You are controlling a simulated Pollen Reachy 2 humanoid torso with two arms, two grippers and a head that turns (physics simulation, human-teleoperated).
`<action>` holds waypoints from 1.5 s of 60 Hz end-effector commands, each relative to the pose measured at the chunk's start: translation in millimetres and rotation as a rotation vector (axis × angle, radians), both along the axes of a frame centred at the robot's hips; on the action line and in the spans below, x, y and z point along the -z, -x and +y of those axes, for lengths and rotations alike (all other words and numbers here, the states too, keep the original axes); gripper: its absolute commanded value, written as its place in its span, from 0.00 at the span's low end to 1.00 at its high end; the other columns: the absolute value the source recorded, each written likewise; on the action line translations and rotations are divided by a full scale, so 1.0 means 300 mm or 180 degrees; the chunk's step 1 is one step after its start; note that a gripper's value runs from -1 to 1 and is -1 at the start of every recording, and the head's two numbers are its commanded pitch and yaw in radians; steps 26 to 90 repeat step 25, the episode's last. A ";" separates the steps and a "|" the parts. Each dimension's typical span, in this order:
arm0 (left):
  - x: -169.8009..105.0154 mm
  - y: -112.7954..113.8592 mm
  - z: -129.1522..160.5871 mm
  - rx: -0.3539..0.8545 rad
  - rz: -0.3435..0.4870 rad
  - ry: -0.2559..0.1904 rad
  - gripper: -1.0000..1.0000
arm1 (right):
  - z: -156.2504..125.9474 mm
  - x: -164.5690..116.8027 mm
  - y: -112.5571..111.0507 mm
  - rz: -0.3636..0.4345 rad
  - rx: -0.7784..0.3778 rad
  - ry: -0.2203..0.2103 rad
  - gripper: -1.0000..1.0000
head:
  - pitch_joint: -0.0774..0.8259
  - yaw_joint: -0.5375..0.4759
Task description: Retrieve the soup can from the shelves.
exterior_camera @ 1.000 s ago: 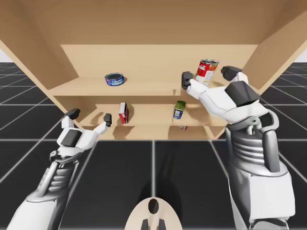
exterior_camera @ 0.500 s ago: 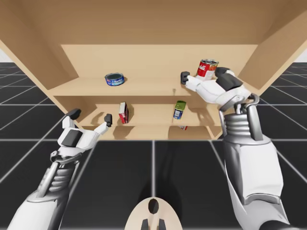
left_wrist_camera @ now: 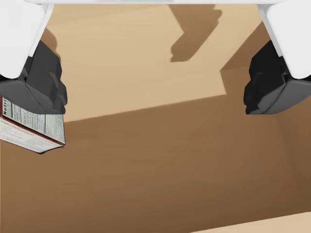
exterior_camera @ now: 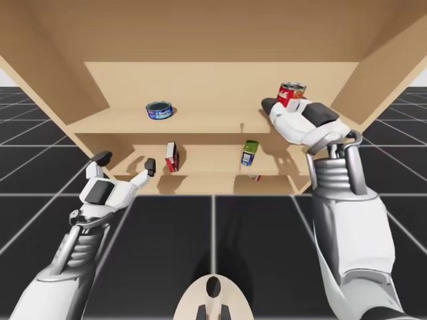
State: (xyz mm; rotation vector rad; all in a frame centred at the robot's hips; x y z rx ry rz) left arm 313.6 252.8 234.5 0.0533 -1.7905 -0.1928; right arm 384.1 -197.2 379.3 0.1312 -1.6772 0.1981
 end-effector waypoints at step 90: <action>-0.002 -0.001 -0.001 -0.0002 -0.0003 -0.0005 0.00 | 0.006 -0.155 0.345 -0.0502 -0.0166 0.0021 1.00 | 0.30 0.26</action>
